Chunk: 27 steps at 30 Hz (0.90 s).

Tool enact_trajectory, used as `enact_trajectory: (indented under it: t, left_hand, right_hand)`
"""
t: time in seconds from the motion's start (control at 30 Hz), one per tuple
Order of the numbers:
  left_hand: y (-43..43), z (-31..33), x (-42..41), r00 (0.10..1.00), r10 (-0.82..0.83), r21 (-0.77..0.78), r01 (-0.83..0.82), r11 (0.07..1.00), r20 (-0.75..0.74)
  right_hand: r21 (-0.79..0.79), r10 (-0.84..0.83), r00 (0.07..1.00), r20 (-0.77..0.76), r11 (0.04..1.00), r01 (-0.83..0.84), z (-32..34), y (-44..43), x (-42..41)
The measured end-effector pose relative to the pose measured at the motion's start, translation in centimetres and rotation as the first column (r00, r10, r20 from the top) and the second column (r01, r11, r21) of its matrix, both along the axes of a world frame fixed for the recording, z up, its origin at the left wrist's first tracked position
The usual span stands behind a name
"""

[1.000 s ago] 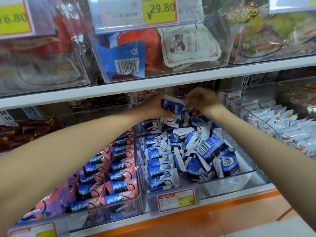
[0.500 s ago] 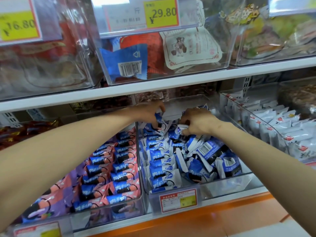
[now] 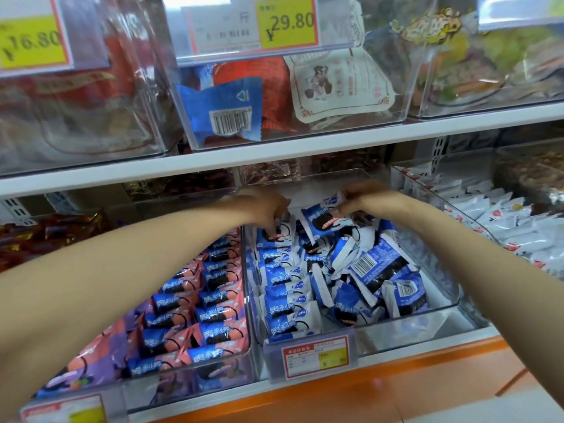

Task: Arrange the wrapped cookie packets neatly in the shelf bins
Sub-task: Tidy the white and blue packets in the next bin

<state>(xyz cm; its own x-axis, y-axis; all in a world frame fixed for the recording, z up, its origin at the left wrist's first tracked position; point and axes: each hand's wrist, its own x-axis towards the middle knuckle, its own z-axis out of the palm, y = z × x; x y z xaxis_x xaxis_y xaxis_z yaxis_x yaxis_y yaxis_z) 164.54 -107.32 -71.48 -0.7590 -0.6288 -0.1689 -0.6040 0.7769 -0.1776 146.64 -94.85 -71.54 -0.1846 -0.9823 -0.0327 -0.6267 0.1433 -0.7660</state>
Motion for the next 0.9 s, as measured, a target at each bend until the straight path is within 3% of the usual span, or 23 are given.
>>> enact_trajectory:
  t: [0.07,0.13,0.2,0.27,0.3,0.37,0.47,0.5,0.6,0.7,0.77,0.83,0.9]
  left_hand:
    - [0.3,-0.4,0.0,0.996,-0.012,-0.134,0.023,0.991,0.088]
    - [0.2,-0.7,-0.1,0.999,-0.012,-0.130,0.019,0.991,0.053]
    - [0.0,0.1,0.2,0.976,0.039,0.016,-0.037,0.999,-0.213]
    - [0.1,1.2,0.5,0.850,0.136,0.272,0.009,0.962,-0.509]
    - [0.5,1.7,0.5,0.815,0.172,0.389,0.070,0.919,-0.554]
    - [1.5,1.9,0.5,0.875,0.144,0.498,0.122,0.859,-0.461]
    - [1.3,1.0,0.5,0.942,0.074,0.395,0.065,0.916,-0.329]
    - [1.2,0.9,0.6,0.951,0.073,0.374,0.046,0.926,-0.299]
    - [1.4,0.9,1.2,0.983,0.099,0.361,-0.037,0.932,-0.155]
    - [1.9,0.4,1.1,0.991,0.090,0.251,-0.064,0.966,-0.094]
    - [2.0,-0.3,1.1,0.994,0.074,0.199,-0.058,0.978,-0.075]
    - [1.9,-0.7,1.2,0.999,0.030,0.090,-0.028,0.996,-0.023]
    - [2.2,-0.9,1.2,0.999,-0.025,-0.062,0.028,0.998,0.045]
  right_hand:
    - [-0.020,-0.020,0.999,0.049,1.000,0.021,0.1,-0.1,0.1]
    - [-0.054,-0.051,0.996,0.077,0.997,0.055,0.1,-0.3,0.3]
    - [-0.083,-0.038,0.994,0.103,0.995,0.047,0.0,-0.6,0.6]
    - [-0.105,-0.014,0.992,0.122,0.994,0.027,0.0,-1.0,1.1]
    - [-0.113,-0.013,0.993,0.120,0.993,0.027,-0.1,-1.1,1.5]
    - [-0.115,-0.030,0.996,0.088,0.993,0.040,-0.5,-1.7,2.1]
    - [-0.099,-0.066,0.997,-0.045,0.993,0.061,-0.9,-2.0,2.7]
    - [-0.077,-0.062,0.983,-0.173,0.996,0.049,-0.8,-1.8,2.8]
    - [0.133,0.121,0.827,-0.548,0.989,-0.057,-0.6,0.3,4.2]
    - [0.288,0.282,0.637,-0.718,0.953,-0.097,-2.1,1.6,5.7]
    - [0.308,0.311,0.510,-0.802,0.947,-0.093,-3.4,1.8,6.2]
    - [0.270,0.287,0.515,-0.808,0.957,-0.110,-3.8,1.9,6.4]
    - [0.227,0.249,0.605,-0.756,0.967,-0.115,-3.4,2.0,6.2]
